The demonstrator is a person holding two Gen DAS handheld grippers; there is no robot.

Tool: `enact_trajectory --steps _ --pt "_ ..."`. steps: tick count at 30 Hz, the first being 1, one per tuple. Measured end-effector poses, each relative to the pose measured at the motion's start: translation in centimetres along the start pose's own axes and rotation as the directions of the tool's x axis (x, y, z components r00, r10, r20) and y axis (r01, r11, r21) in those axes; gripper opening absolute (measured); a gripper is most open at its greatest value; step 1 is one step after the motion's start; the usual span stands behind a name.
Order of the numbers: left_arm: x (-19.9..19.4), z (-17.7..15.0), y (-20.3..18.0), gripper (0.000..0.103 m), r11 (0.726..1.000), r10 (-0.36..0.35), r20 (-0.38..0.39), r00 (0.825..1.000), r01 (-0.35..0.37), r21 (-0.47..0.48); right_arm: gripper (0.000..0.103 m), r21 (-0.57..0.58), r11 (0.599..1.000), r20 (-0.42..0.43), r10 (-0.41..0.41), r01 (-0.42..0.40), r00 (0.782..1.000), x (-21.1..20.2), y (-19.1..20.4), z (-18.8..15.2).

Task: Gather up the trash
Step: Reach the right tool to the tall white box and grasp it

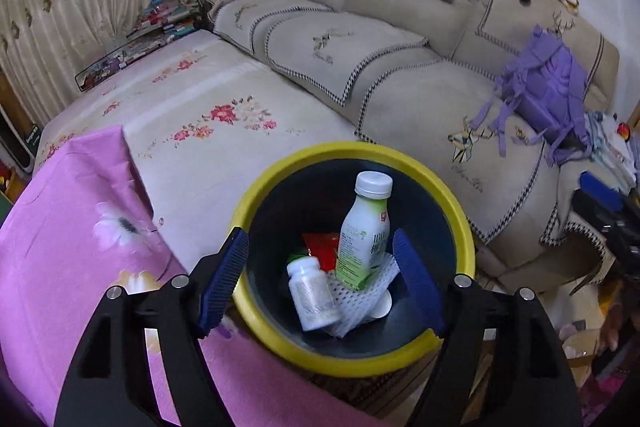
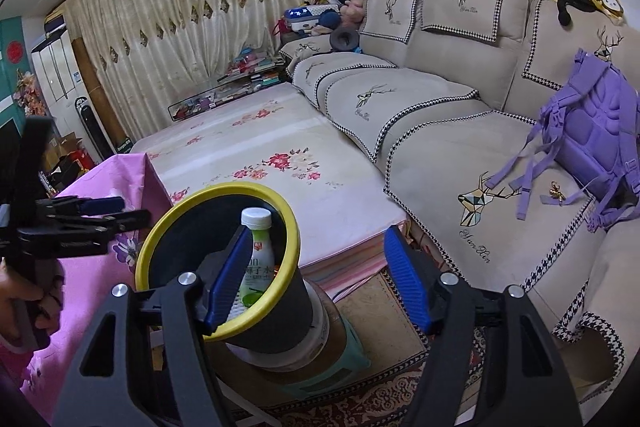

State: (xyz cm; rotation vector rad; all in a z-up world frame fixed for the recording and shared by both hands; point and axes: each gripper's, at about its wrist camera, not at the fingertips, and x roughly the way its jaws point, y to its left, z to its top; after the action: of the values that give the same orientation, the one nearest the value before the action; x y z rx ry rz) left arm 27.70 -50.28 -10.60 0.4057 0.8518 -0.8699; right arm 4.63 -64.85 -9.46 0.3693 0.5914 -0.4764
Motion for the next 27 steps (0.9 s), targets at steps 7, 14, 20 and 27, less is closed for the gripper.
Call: enact_trajectory --steps 7,14,20,27 --pt "-10.0 -5.1 4.1 0.089 0.996 0.063 0.2 0.978 -0.05 -0.067 0.066 -0.051 0.997 -0.05 0.047 -0.05 0.998 1.4 2.8 -0.8" --pt "-19.3 -11.7 10.4 0.093 0.963 0.234 0.321 0.918 -0.175 -0.203 0.066 -0.151 0.981 -0.088 0.112 -0.124 0.99 2.2 8.4 -0.9" --pt "-26.3 -19.4 17.6 0.096 0.873 0.444 0.32 0.837 -0.324 -0.364 0.068 -0.249 0.942 -0.136 0.196 -0.225 0.971 2.6 15.4 -1.3" --pt "-28.7 -28.7 24.8 0.097 0.74 0.609 0.184 0.772 -0.469 -0.482 0.069 -0.432 0.777 -0.271 0.372 -0.458 0.888 2.2 29.1 -4.3"
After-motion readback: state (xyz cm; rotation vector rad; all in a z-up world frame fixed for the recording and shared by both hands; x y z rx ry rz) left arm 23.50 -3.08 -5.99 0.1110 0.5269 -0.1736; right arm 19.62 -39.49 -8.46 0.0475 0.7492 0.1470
